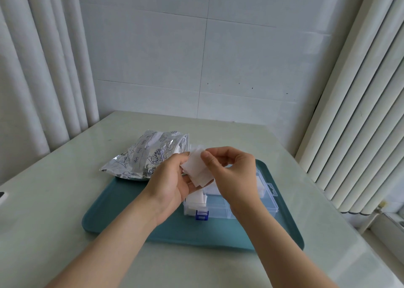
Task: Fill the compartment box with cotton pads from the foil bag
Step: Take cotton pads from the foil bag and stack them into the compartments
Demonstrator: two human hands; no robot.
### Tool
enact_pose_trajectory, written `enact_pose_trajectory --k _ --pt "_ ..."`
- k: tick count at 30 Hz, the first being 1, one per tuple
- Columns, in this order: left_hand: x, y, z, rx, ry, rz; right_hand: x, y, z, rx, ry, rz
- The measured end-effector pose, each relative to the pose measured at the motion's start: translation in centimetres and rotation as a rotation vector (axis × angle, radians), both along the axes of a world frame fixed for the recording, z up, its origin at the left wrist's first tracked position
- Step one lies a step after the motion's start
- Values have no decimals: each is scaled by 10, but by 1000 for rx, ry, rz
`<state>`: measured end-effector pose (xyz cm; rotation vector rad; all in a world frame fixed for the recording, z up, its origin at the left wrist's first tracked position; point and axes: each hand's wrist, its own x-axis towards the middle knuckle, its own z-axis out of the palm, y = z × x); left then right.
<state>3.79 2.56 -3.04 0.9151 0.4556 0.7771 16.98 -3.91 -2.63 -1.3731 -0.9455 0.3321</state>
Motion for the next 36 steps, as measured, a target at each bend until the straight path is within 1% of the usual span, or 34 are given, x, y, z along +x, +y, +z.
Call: enact_pose_trajectory --k 3,9,13,15,19,21,24,29,32,34,36 --pt "0 -1 0 59 -20 -28 -3 3 -2 -16 -84 -62" --pt "2 1 -10 371 172 22 -8 3 -5 -13 -240 -154" --pt "-1 5 -10 453 246 60 -6 5 -9 -8 -405 -121" --pt "-2 4 -8 426 229 60 -5 6 -11 31 -458 -134" --pt "-1 4 -6 215 156 141 -1 8 -14 100 -543 -158" --pt "0 5 -6 170 158 169 0 8 -16 147 -630 -200" --pt "0 8 -7 161 161 182 2 9 -17 217 -748 -245" --pt "-2 6 -6 201 165 149 7 9 -18 273 -822 -264" --pt "-3 6 -5 190 187 156 9 9 -17 294 -902 -231" --pt "-4 8 -3 161 200 145 9 8 -15 289 -897 -153" --pt "-6 9 -1 116 202 121 6 3 -10 256 -796 -48"
